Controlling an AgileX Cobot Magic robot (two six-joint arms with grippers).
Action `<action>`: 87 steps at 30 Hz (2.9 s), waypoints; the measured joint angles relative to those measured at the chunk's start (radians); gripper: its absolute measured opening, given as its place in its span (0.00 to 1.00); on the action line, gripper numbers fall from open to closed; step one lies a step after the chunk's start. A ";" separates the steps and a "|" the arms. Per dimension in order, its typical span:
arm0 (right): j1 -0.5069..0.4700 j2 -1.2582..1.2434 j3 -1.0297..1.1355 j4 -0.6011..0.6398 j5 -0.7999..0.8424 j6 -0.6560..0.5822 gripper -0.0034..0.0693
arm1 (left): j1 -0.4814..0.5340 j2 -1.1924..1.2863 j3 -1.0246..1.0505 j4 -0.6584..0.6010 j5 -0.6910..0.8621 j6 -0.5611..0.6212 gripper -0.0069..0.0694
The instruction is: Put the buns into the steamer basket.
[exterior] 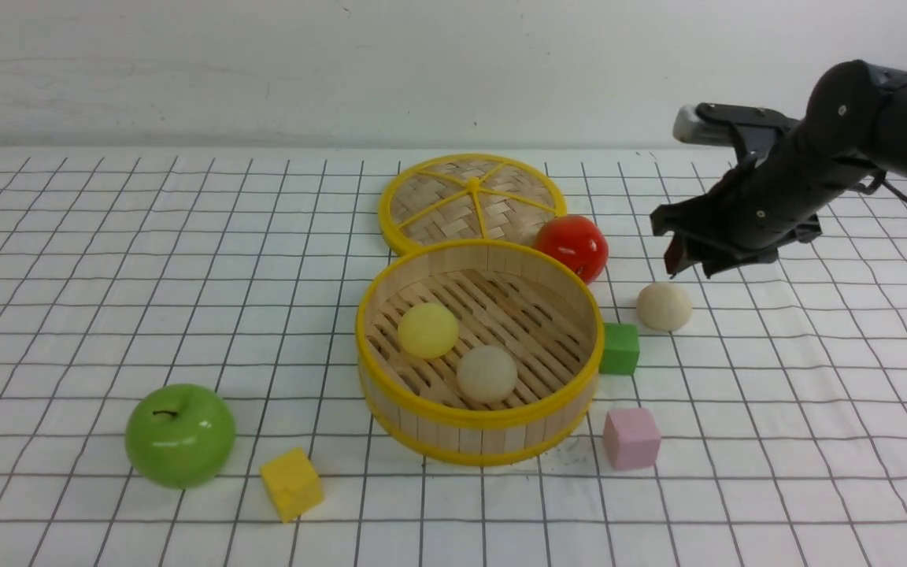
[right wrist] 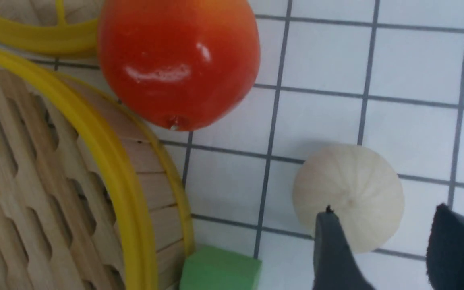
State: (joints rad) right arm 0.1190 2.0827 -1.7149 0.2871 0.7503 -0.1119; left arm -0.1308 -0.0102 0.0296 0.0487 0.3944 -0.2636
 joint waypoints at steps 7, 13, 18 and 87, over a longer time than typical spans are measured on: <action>0.001 0.038 0.000 0.031 -0.055 0.004 0.49 | 0.000 0.000 0.000 0.000 0.000 0.000 0.21; 0.001 0.089 0.000 0.038 -0.079 0.004 0.47 | 0.000 0.000 0.000 0.000 0.000 0.000 0.21; 0.001 0.100 0.000 0.049 -0.085 0.004 0.26 | 0.000 0.000 0.000 0.000 0.000 0.000 0.21; 0.189 -1.012 0.304 -0.208 0.516 0.181 0.02 | 0.000 0.000 0.000 0.000 0.000 0.000 0.27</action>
State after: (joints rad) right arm 0.3081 1.0703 -1.4105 0.0787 1.2662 0.0690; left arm -0.1308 -0.0102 0.0296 0.0487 0.3944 -0.2636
